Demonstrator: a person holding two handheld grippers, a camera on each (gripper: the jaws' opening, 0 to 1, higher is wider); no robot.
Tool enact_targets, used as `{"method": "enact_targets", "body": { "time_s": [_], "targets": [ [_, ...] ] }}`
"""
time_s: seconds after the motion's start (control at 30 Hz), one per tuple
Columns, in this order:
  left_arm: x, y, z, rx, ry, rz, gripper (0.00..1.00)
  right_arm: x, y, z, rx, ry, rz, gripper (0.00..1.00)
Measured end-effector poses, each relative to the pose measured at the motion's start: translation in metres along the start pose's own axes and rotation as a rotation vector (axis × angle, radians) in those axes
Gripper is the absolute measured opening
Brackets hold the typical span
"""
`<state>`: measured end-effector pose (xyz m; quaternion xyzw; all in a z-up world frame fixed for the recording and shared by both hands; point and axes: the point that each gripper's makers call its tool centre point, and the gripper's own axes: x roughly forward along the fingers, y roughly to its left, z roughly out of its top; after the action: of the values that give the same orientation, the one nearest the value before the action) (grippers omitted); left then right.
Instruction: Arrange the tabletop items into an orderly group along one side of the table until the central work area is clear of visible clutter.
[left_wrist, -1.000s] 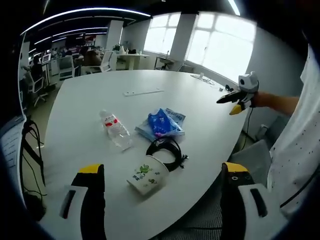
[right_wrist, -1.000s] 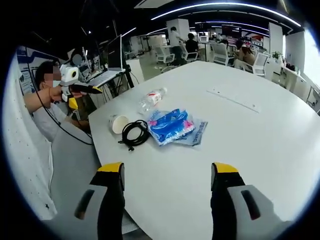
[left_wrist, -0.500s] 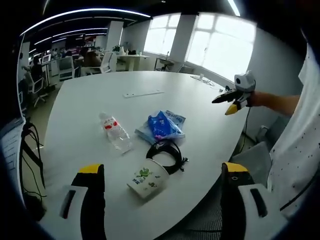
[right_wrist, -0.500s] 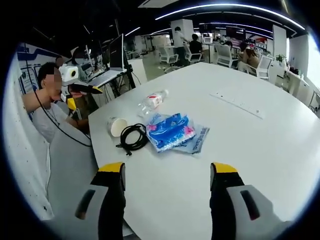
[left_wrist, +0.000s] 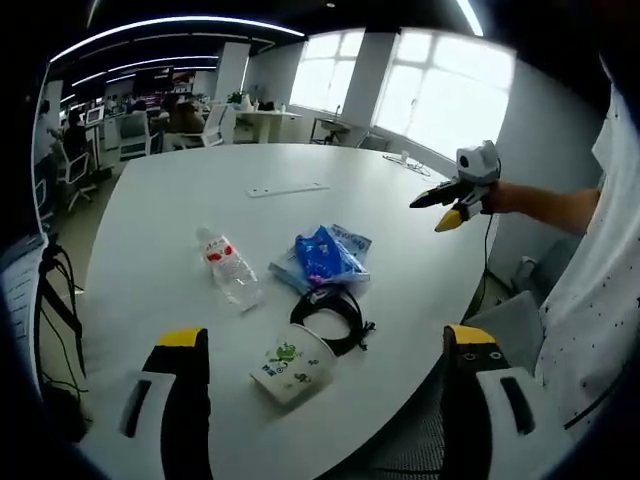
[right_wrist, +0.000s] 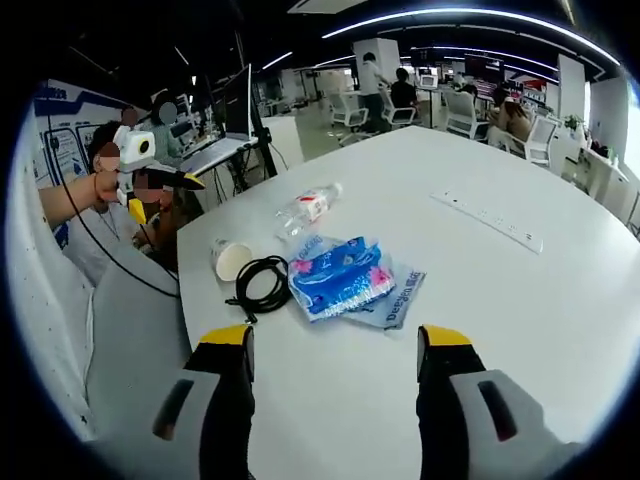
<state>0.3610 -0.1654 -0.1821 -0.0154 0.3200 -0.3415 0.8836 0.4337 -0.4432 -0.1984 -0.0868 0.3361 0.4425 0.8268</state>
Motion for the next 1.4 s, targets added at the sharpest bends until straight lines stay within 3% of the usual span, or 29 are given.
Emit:
{"method": "enact_targets", "body": {
  "time_s": [0.6,1.4],
  "targets": [
    [0.01,0.007,0.008,-0.017,-0.005,0.009,1.0,0.038,-0.024,0.01,-0.024,0.021,0.051,0.63],
    [0.018,0.023,0.007,-0.066,0.005,0.035,1.0,0.089,-0.054,0.015,-0.046,0.057,0.115,0.56]
  ]
}}
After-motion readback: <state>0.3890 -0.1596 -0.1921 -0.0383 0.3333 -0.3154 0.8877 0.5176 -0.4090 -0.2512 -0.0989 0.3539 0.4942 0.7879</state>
